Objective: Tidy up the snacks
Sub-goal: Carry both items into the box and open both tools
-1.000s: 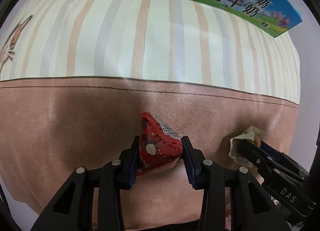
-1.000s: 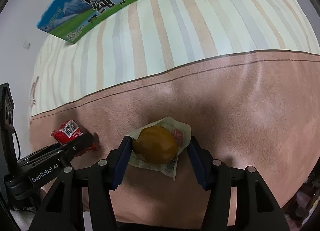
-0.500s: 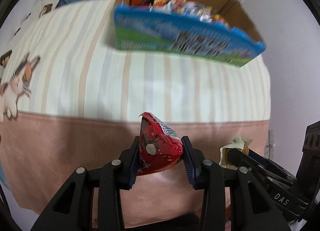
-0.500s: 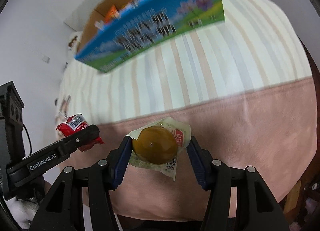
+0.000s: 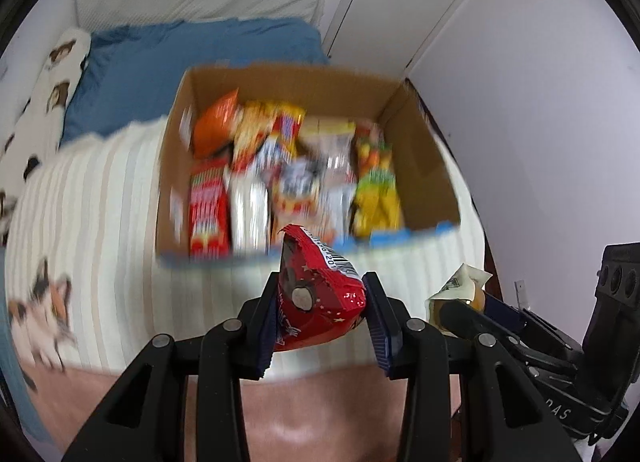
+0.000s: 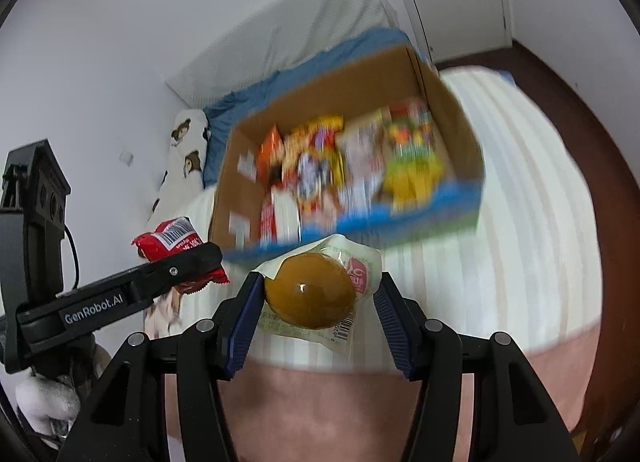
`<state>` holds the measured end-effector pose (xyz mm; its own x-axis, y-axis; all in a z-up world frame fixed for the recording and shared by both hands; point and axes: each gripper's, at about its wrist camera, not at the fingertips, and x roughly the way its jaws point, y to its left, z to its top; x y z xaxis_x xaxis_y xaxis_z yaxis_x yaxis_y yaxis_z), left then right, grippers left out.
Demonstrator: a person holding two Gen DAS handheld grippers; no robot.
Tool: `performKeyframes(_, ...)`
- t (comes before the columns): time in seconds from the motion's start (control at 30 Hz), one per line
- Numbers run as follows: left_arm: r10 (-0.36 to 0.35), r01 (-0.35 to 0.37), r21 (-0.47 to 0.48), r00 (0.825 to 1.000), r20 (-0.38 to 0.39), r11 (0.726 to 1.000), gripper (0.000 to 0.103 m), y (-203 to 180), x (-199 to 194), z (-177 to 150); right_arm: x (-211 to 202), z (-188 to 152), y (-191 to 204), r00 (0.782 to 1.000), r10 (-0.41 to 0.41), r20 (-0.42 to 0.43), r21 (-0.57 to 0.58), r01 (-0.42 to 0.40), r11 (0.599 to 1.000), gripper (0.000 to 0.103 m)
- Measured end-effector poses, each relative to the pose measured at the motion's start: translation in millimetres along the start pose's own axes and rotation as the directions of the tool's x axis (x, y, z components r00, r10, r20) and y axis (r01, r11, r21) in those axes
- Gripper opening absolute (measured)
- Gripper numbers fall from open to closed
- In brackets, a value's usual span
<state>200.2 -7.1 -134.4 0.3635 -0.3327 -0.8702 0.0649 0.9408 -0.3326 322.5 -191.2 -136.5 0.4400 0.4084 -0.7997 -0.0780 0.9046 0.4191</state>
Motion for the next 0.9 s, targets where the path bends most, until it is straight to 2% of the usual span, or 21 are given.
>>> performKeyframes(0.17, 0.028, -0.028, 0.007, 1.0, -0.007, 1.0, 0.036, -5.1, 17.1, 74.8, 21.3, 74.8, 7.5, 0.999, -0.032, 0.02, -0.068, 0.034, 0.997, 0.059)
performKeyframes(0.27, 0.049, -0.049, 0.002, 0.998, -0.041, 0.999, 0.036, -3.5, 39.4, 117.1, 42.9, 118.2, 9.6, 0.997, -0.069, 0.016, -0.113, 0.071, 0.991, 0.059)
performKeyframes(0.4, 0.04, -0.044, -0.027, 0.991, -0.126, 0.999, 0.036, 4.9, 83.6, 165.7, 78.2, 166.2, 5.3, 0.993, -0.121, -0.013, -0.155, 0.118, 0.981, 0.059)
performKeyframes(0.47, 0.027, -0.036, -0.05, 0.984, -0.175, 0.998, 0.037, 10.1, 106.5, 180.5, 96.2, 184.7, -1.3, 0.99, -0.133, -0.037, -0.153, 0.126, 0.98, 0.059)
performKeyframes(0.7, -0.036, -0.003, -0.113, 0.937, -0.347, 0.994, 0.037, 25.1, 181.8, 207.8, 164.7, 223.5, -31.8, 0.973, -0.164, -0.161, -0.139, 0.142, 0.98, 0.059)
performKeyframes(0.9, -0.04, -0.008, -0.12, 0.917, -0.397, 0.993, 0.037, 32.8, 214.3, 211.7, 199.5, 231.9, -48.2, 0.955, -0.183, -0.234, -0.151, 0.15, 0.977, 0.06)
